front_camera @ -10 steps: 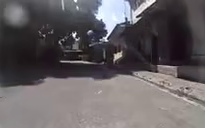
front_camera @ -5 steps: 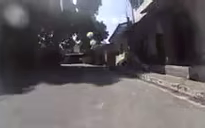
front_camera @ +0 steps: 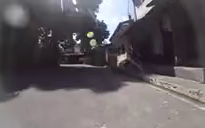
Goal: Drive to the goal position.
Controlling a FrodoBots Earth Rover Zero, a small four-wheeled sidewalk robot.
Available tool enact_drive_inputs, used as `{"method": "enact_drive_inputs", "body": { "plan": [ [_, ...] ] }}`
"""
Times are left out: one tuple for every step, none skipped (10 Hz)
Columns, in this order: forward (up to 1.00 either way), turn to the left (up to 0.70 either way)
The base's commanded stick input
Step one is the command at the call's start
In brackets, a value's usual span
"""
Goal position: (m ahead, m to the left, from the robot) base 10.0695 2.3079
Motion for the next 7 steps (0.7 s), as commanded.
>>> {"method": "enact_drive_inputs", "body": {
  "plan": [
    [1.0,-0.13],
    [1.0,0.0],
    [1.0,0.0],
    [1.0,0.0],
    [1.0,0.0],
    [1.0,0.0],
    [1.0,0.0]
  ]
}}
